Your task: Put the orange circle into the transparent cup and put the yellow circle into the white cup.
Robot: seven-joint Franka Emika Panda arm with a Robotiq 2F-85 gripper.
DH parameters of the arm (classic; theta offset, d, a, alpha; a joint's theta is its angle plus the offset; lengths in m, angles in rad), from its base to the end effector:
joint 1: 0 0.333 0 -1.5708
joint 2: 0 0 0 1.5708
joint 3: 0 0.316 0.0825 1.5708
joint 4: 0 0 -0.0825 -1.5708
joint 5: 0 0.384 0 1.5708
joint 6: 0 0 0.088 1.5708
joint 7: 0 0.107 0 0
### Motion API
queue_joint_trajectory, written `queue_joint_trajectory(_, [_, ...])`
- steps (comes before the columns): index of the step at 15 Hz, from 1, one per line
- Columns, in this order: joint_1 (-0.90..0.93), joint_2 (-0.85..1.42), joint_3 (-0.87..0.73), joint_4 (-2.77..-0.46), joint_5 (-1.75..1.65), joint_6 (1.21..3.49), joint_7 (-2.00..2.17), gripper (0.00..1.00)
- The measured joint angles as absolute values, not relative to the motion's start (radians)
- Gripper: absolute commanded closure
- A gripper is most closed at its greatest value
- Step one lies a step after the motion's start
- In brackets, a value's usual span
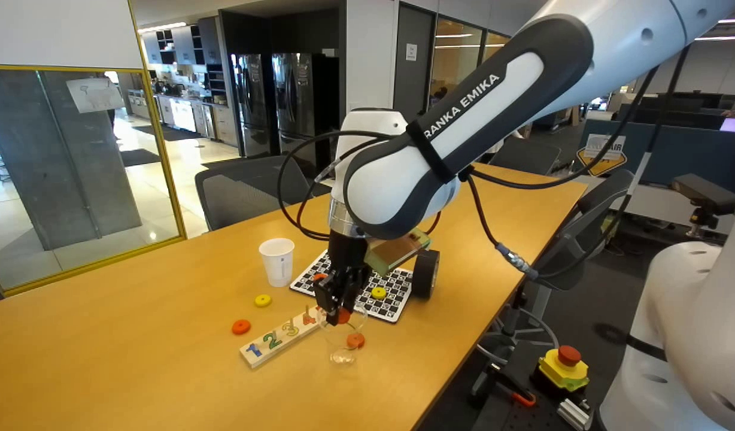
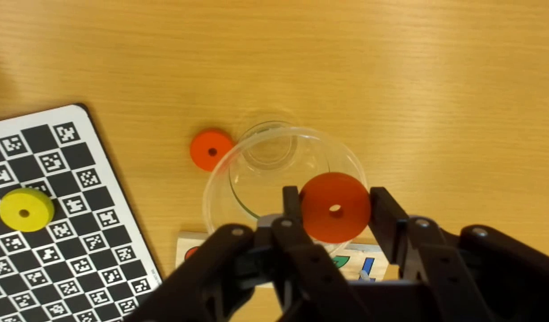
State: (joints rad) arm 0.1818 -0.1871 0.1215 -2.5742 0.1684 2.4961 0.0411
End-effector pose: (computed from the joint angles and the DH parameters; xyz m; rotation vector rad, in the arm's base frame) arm 0.4247 0.1310 0.3381 -3.0286 -0.2005 -0.1406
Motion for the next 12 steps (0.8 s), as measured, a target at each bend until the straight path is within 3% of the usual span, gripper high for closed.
queue_joint_trajectory(4, [0.179, -0.168, 0.121, -2.571, 0.168, 2.496, 0.041, 0.76])
queue_joint_trajectory(5, [0.176, -0.166, 0.121, -2.57, 0.168, 2.496, 0.041, 0.48])
queue_joint_trajectory(6, [0.172, -0.164, 0.121, -2.568, 0.166, 2.496, 0.042, 0.32])
queue_joint_trajectory(10, [0.151, -0.161, 0.121, -2.552, 0.122, 2.495, 0.076, 0.02])
queue_joint_trajectory(12, [0.139, -0.161, 0.121, -2.544, 0.083, 2.494, 0.11, 0.0])
